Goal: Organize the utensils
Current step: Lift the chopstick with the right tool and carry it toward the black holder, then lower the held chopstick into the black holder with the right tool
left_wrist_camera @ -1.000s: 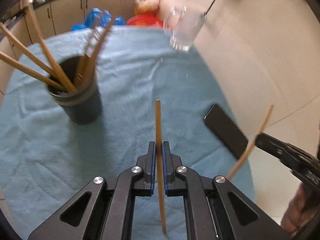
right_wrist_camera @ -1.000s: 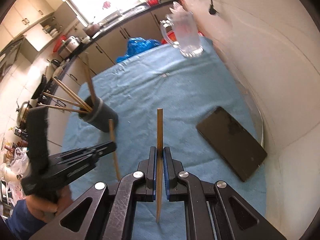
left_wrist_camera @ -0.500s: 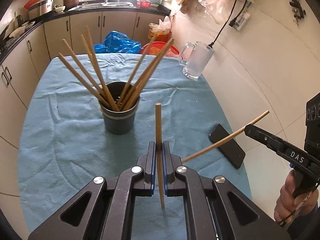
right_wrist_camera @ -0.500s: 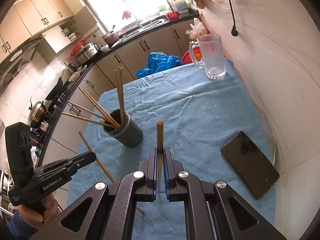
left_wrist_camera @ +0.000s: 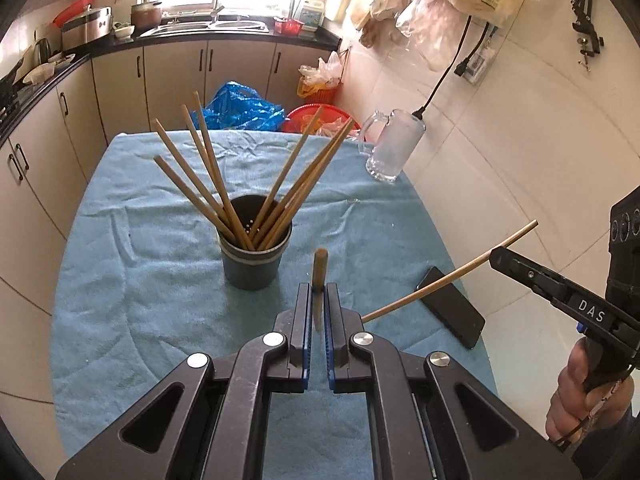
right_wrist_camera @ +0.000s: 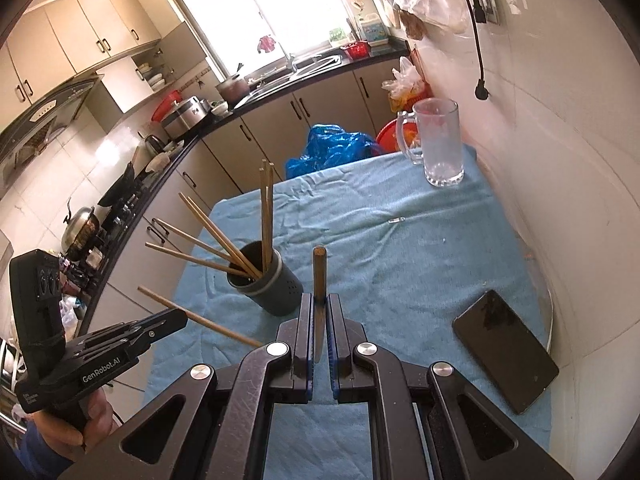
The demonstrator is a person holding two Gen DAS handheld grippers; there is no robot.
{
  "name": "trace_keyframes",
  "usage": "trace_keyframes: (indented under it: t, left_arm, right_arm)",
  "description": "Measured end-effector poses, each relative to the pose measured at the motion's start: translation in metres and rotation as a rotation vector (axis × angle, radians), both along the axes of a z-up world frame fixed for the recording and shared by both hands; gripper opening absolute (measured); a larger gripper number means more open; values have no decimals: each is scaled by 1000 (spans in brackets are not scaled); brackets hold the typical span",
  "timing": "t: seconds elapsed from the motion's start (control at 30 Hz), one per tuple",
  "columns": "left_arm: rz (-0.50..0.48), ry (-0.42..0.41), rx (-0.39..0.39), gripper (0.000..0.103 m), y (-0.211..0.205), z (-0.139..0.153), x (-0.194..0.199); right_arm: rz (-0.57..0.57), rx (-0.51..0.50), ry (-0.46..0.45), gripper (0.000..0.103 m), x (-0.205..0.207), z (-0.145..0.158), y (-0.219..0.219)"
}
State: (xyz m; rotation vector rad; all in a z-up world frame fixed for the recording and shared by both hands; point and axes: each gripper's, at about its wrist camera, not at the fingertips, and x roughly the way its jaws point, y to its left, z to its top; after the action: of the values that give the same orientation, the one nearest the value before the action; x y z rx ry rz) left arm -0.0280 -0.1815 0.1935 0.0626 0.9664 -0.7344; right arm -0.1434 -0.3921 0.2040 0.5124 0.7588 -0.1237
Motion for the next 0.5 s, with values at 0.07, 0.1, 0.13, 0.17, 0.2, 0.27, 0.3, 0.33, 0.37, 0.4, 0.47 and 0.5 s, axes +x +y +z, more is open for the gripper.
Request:
trace_keyframes:
  t: [0.07, 0.1, 0.13, 0.17, 0.2, 0.27, 0.3, 0.33, 0.37, 0.4, 0.47, 0.5]
  left_arm:
    - [2, -9, -4, 5, 1, 6, 1]
    - [2, -13, -9, 5, 3, 8, 2]
    - [3, -18, -13, 5, 4, 11, 2]
    - [4, -23, -14, 5, 5, 14, 2]
    - [5, -28, -18, 5, 6, 16, 3]
    - [7, -36, -22, 5, 8, 20, 4]
    - [9, -41, -25, 5, 10, 22, 4]
    - [8, -42, -27, 5, 11, 24, 4]
    - [9, -43, -28, 5, 11, 24, 5]
    - [13, -46, -29, 5, 13, 25, 5]
    - [13, -49, -32, 5, 15, 27, 5]
    - [15, -51, -32, 5, 15, 28, 5]
  right_arm:
    - [-4, -3, -6, 6, -1, 3, -1]
    - [-8, -4, -11, 6, -1, 5, -1]
    - [-9, -4, -13, 6, -1, 6, -1]
    - [-11, -5, -17, 6, 0, 8, -2]
    - [-13, -5, -20, 6, -1, 10, -2]
    - [-15, -5, -25, 6, -1, 12, -2]
    - [-15, -6, -27, 6, -1, 13, -1]
    - [-15, -6, -28, 6, 0, 14, -1]
    - [-14, -6, -30, 6, 0, 15, 0]
    - [-13, -6, -30, 6, 1, 15, 1]
    - [-12, -6, -31, 6, 1, 16, 3]
    - [-9, -6, -30, 6, 2, 16, 3]
